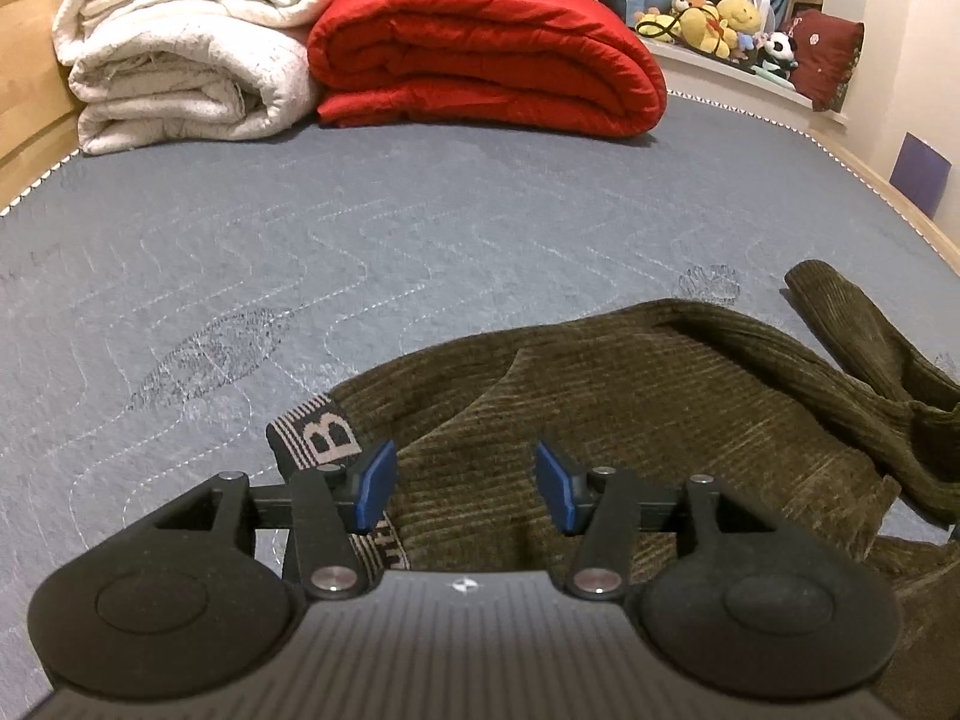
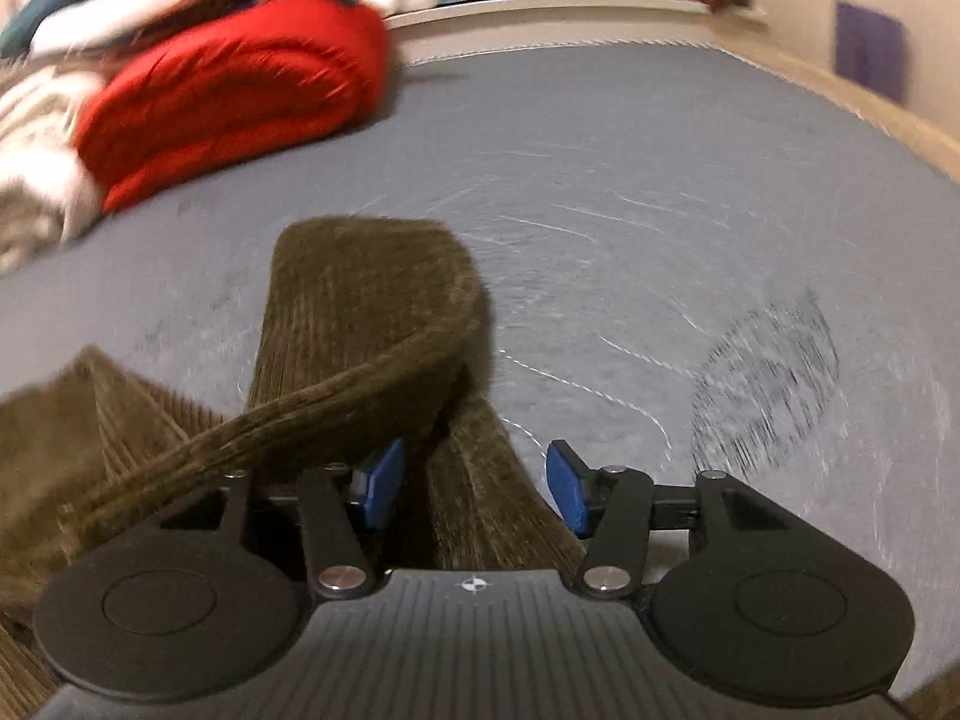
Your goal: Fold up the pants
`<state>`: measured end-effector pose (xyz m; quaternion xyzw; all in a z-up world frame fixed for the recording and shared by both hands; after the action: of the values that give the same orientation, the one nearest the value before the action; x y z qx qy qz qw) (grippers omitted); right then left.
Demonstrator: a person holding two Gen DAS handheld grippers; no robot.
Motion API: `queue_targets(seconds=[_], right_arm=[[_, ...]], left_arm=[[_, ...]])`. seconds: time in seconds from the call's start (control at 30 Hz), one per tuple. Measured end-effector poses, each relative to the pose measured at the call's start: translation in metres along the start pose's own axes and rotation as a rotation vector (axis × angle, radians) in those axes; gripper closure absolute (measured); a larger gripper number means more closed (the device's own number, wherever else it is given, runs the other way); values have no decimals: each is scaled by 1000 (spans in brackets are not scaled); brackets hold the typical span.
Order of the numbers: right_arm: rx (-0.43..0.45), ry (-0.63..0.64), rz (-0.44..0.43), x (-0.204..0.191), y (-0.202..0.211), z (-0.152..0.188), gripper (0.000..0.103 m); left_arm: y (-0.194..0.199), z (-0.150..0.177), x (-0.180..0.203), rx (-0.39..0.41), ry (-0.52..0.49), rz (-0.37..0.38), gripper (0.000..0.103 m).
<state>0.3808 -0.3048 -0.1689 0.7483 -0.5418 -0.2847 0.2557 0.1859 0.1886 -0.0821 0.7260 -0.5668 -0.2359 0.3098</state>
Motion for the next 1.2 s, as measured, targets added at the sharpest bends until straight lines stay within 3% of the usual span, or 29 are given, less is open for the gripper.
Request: queue_targets(seconds=[0.07, 0.1, 0.13, 0.17, 0.27, 0.33, 0.37, 0.43, 0.47, 0.53, 0.57, 0.67, 0.77, 0.83, 0.9, 1.1, 1.2], right_arm=[[-6, 27, -5, -7, -6, -5, 50], [-8, 45, -12, -11, -8, -7, 66], [-11, 72, -19, -19, -13, -16, 88], [-14, 95, -11, -22, -13, -16, 95], [-4, 150, -32, -29, -5, -20, 95], [63, 103, -80, -26, 13, -33, 96], [144, 41, -99, -18, 31, -41, 96], [479, -171, -130, 10, 82, -62, 96], [657, -372, -2, 41, 110, -60, 96], [612, -626, 206, 82, 110, -38, 96], [538, -749, 227, 101, 100, -20, 96], [393, -907, 238, 124, 79, 11, 95], [349, -852, 165, 122, 68, 6, 87], [327, -786, 138, 118, 63, -1, 46], [320, -765, 160, 123, 60, -1, 34], [241, -859, 156, 174, 32, 6, 35], [235, -800, 115, 194, 13, -12, 35]], left_arm=[[1, 1, 0, -4, 5, 5, 45], [1, 1, 0, -5, 6, 6, 45], [1, 1, 1, -5, 5, 6, 45], [2, 1, 2, -5, 3, 8, 45], [1, 0, 4, -1, 4, 8, 45], [0, -2, 5, -1, 10, 10, 45], [0, -3, 6, -1, 13, 11, 45], [-1, -4, 8, 3, 14, 16, 45], [0, -5, 11, 5, 10, 22, 45], [0, -6, 16, 10, -3, 28, 45], [0, -6, 18, 9, -8, 30, 45], [0, -5, 26, 9, -18, 49, 45], [1, -4, 33, 9, -40, 63, 45], [1, -3, 36, 8, -49, 67, 45], [0, -1, 37, 3, -52, 69, 45], [2, 2, 33, -2, -56, 64, 45], [5, 7, 35, -7, -77, 67, 45]])
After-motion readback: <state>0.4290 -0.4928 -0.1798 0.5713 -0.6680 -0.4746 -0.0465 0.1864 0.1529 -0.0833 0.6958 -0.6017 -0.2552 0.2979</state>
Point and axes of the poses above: each gripper's, at about its wrist camera, not at the fingertips, and y roughly against the way its jaws point, x to its right, z to its underside, the point moved 7 cm from there along -y, roughly the way its jaws point, and after that the axes turned 1 degree about -z, right-handed, at the moved point
